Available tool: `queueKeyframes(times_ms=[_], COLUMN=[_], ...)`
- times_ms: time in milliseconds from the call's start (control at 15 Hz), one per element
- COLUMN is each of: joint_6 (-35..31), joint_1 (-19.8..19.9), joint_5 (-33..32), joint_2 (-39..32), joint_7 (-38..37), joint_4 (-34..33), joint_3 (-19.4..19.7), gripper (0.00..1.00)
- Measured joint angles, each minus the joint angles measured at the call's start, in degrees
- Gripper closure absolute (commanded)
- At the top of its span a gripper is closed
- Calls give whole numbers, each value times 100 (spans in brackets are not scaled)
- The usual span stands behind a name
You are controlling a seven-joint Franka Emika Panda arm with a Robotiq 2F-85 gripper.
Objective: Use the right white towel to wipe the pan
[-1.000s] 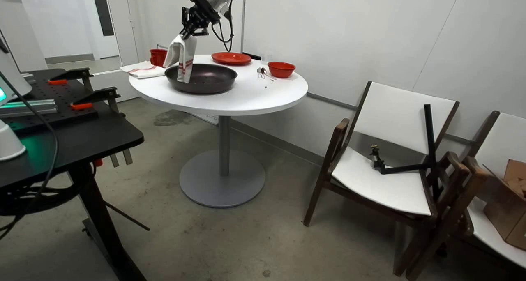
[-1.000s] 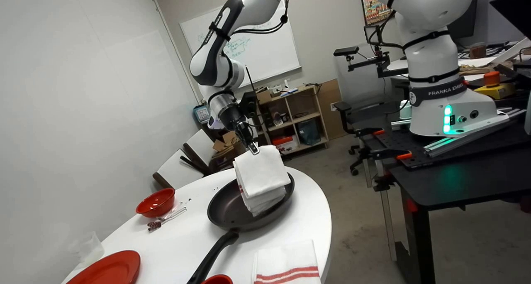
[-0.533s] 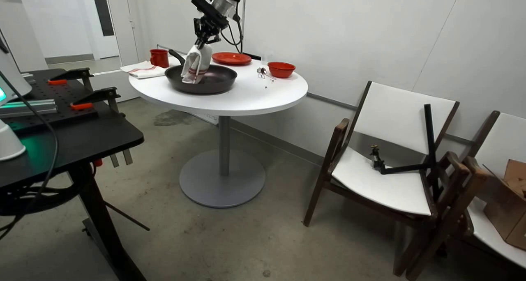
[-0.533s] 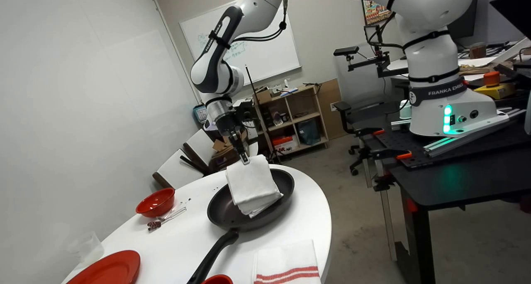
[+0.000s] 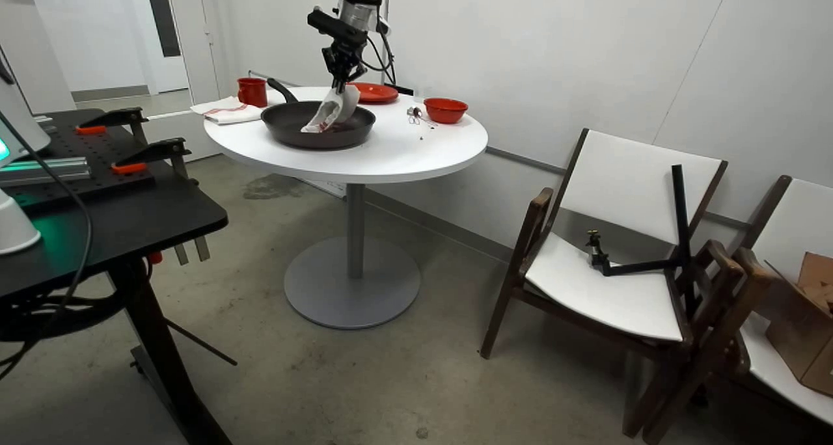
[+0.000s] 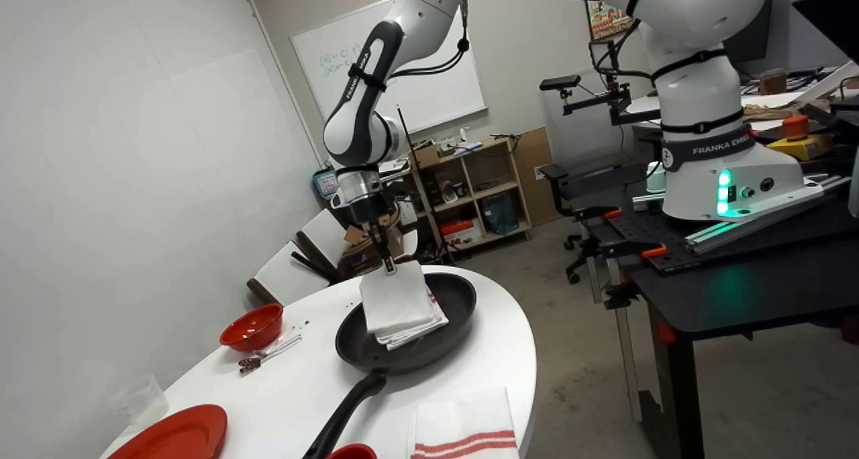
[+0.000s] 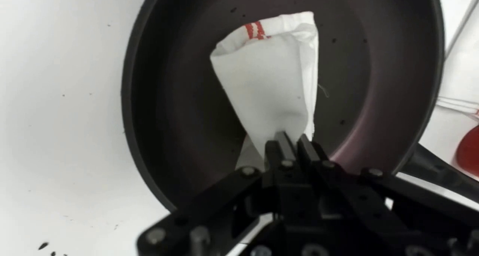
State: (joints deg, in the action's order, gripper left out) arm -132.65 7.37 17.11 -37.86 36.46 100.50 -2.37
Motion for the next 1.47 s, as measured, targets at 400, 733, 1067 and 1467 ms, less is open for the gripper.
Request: queueKeyframes(times_ms=[400,733,1067,1467], joint_6=[-1707,-1973,-1288,-829], joint_1=[-190,-233,40,162], joint_5=[-847,-1319,-1321,-1321], joint_2=[-2,18,83,100], joint_7=[-960,-1268,-1098,-1076], joint_4=[866,1342,1404,1298], joint_3=[29,-89,-426,-426], gripper=[98,98,98,98])
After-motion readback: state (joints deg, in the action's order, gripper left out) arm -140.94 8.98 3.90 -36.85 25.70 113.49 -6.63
